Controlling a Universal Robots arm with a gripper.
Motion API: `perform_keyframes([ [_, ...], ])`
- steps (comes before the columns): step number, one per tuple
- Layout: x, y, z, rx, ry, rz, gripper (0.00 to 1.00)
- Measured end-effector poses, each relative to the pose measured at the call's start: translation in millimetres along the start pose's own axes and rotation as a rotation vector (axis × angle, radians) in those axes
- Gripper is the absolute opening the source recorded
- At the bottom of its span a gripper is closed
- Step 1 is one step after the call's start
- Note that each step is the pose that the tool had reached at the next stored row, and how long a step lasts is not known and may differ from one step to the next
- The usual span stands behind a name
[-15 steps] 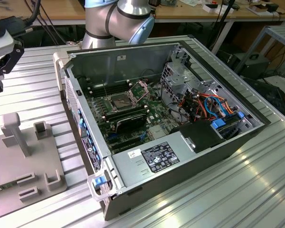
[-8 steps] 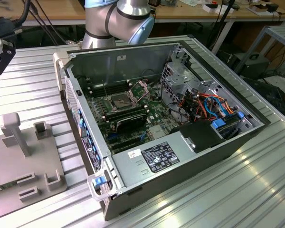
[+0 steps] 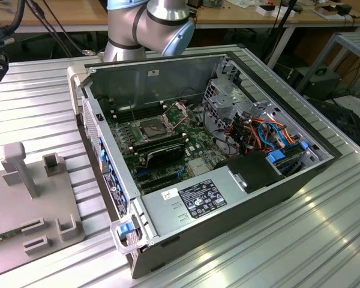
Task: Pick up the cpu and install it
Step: 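Reach for the cpu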
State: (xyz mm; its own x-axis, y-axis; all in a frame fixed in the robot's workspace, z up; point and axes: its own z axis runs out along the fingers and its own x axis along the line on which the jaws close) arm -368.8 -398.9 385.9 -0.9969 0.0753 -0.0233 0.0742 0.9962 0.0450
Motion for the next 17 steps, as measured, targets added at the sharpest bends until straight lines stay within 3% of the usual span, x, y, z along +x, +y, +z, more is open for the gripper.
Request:
perform_keyframes([
  [17,18.5,-1.4,0.5,0.0,0.0001,0.0,0.11],
])
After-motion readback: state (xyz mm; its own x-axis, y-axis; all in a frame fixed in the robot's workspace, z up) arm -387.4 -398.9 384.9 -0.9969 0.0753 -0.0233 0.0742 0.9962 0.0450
